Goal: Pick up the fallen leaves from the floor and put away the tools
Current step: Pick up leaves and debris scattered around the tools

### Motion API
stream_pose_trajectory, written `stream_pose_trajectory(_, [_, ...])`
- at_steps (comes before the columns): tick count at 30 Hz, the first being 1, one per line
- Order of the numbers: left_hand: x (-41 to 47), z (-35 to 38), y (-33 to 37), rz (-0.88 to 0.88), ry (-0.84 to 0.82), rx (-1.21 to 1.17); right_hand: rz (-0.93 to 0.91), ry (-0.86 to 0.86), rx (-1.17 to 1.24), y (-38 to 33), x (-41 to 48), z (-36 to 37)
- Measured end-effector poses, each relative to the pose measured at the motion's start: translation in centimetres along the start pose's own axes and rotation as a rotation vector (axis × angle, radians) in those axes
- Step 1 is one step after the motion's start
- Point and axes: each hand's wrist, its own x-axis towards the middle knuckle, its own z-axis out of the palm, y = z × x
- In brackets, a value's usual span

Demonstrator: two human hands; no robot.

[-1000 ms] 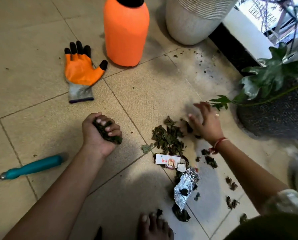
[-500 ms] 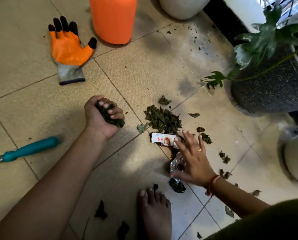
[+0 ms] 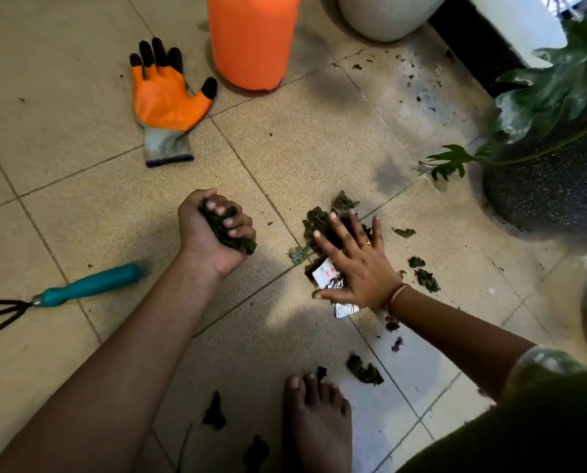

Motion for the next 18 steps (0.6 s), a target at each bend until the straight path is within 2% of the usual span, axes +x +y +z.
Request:
stream_pose_trajectory(7, [0.5, -0.7, -0.3, -0.025, 0.0, 0.024, -0.006, -0.064, 0.087, 1.4, 3.4, -1.4])
stream_pose_trajectory(13, [1.2, -0.8, -1.8, -0.065, 0.056, 0.04, -0.041, 0.105, 0.031, 1.0, 5.3, -2.1])
stream_pose_trajectory(18, [1.8, -1.1, -2.5, -0.091, 0.14, 0.055, -0.188, 0.22, 0.071, 1.3, 6.8, -2.0])
